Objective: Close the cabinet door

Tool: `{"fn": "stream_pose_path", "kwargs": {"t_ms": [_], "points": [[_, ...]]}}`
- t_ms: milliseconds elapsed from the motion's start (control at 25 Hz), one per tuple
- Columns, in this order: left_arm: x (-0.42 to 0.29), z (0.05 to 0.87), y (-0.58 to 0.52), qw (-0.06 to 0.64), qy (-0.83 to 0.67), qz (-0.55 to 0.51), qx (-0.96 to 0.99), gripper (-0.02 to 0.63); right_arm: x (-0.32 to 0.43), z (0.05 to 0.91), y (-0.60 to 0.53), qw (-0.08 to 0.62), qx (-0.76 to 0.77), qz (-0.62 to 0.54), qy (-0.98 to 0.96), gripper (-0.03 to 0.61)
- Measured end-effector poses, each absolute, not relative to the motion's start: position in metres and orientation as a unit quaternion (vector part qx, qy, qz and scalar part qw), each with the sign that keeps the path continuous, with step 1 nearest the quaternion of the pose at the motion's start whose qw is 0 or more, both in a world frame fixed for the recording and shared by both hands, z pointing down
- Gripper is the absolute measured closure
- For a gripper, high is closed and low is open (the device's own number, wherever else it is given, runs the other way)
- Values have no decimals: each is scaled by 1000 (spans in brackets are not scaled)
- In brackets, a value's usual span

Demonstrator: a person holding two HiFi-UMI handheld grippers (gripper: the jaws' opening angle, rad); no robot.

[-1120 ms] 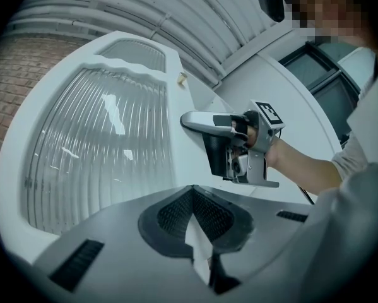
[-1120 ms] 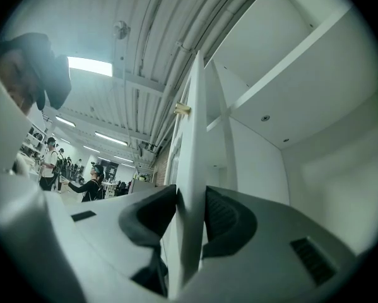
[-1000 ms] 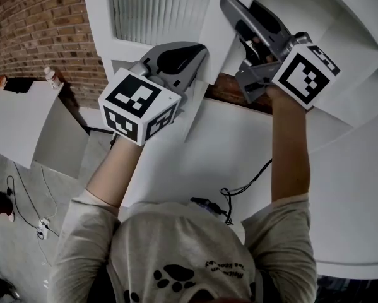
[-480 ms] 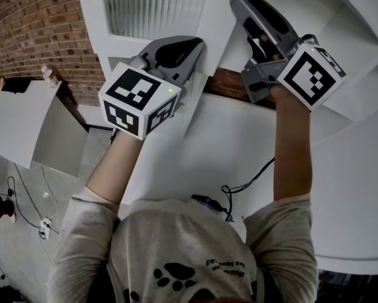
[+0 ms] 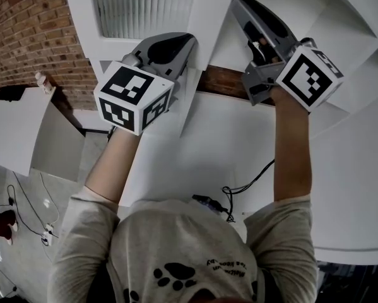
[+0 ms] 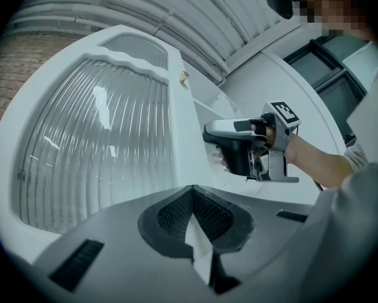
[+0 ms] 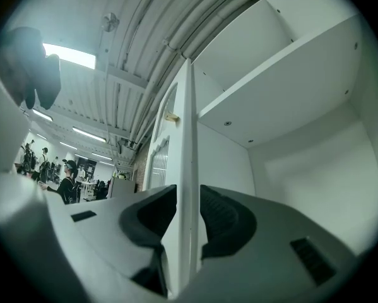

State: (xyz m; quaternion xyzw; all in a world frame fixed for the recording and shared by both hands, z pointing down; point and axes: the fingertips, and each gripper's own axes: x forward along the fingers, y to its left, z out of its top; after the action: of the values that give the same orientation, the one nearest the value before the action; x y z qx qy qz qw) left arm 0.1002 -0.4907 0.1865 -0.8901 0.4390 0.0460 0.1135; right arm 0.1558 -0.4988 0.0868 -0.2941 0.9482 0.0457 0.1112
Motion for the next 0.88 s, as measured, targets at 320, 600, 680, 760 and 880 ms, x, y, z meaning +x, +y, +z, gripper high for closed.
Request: {"fn": "stream_pose_path", "kwargs": {"t_ms": [320, 600, 680, 760, 880], "points": [[105, 189, -494, 112, 437, 52, -891, 604, 173, 94, -496, 103, -312, 45, 943, 474], [103, 187, -498, 110, 435, 56, -892, 605, 181, 97, -496, 96, -329, 48, 938, 491], [101, 187, -499, 109, 434, 57, -892, 606, 181, 98, -496, 94, -336, 50, 936, 502], [100, 187, -500, 108, 433, 58, -893, 606, 182, 100, -496, 92, -346, 53, 932, 514], [100, 184, -502, 105, 433, 60, -893, 605, 185, 102, -496, 85, -368, 60, 924, 560]]}}
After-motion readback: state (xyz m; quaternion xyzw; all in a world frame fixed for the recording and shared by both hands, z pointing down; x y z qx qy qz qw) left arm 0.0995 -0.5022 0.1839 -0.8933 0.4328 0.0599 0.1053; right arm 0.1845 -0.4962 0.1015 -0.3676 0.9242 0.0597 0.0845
